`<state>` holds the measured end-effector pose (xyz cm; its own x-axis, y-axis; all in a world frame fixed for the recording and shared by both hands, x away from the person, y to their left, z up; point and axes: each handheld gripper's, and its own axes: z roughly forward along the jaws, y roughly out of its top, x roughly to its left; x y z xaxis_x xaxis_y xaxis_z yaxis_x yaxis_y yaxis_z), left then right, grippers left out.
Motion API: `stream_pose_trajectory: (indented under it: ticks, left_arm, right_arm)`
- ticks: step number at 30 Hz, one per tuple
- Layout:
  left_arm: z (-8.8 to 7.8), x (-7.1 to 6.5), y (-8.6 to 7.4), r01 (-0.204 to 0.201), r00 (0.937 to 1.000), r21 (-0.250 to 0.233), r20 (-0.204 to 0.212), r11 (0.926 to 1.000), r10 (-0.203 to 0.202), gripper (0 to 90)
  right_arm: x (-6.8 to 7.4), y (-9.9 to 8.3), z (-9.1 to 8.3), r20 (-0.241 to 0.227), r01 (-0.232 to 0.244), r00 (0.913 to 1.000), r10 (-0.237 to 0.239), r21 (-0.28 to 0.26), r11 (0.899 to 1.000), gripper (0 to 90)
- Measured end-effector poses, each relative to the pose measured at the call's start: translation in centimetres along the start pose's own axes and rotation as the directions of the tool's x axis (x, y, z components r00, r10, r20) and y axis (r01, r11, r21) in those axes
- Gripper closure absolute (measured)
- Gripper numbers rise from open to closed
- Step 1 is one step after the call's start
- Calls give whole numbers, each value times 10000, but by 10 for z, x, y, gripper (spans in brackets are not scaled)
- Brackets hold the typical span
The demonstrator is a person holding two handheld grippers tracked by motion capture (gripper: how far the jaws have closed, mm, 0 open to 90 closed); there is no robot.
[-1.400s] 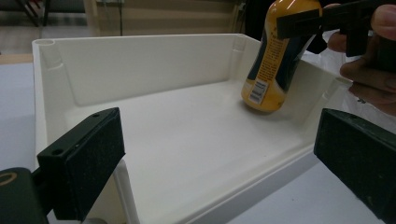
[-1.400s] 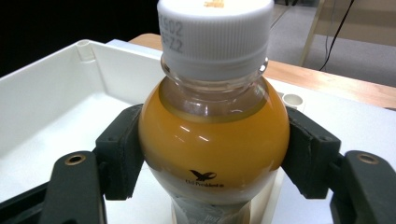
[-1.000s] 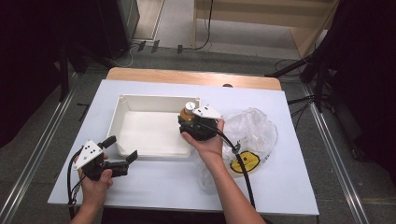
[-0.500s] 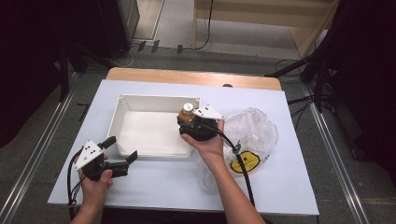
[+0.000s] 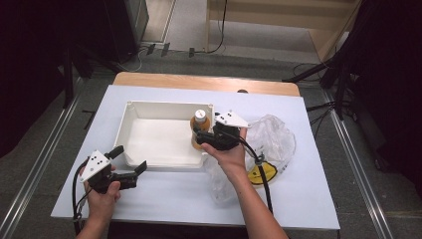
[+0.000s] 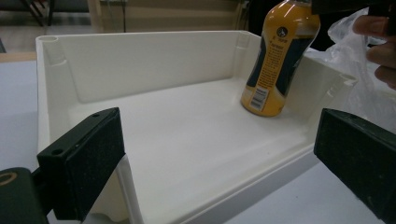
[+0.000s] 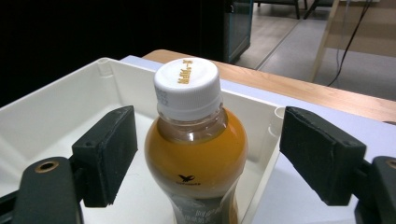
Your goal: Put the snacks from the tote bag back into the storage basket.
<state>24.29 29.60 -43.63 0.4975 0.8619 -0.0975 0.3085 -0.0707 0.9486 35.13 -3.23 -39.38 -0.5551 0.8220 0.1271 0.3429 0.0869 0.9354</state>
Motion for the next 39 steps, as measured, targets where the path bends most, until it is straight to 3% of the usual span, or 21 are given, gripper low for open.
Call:
stream_pose_trajectory:
  ticks: [11,19,33,39]
  left_arm:
    - [-1,0,-1,47,10000,-19,-64,10000,-47,20]
    - [1,-1,-1,-9,10000,-7,-75,10000,9,20]
    - [3,-4,-1,-182,9998,16,-72,9998,182,21]
    - [3,-5,-2,-266,9996,31,-135,9996,266,53]
  right_arm:
    - [-16,-2,-22,91,-334,9994,337,-257,9991,199]
    - [-29,-7,-38,294,-200,9993,209,-327,9993,209]
    - [-52,-24,-63,623,-447,9970,468,-352,9984,217]
    - [-58,-31,-71,551,-453,9974,475,-406,9982,225]
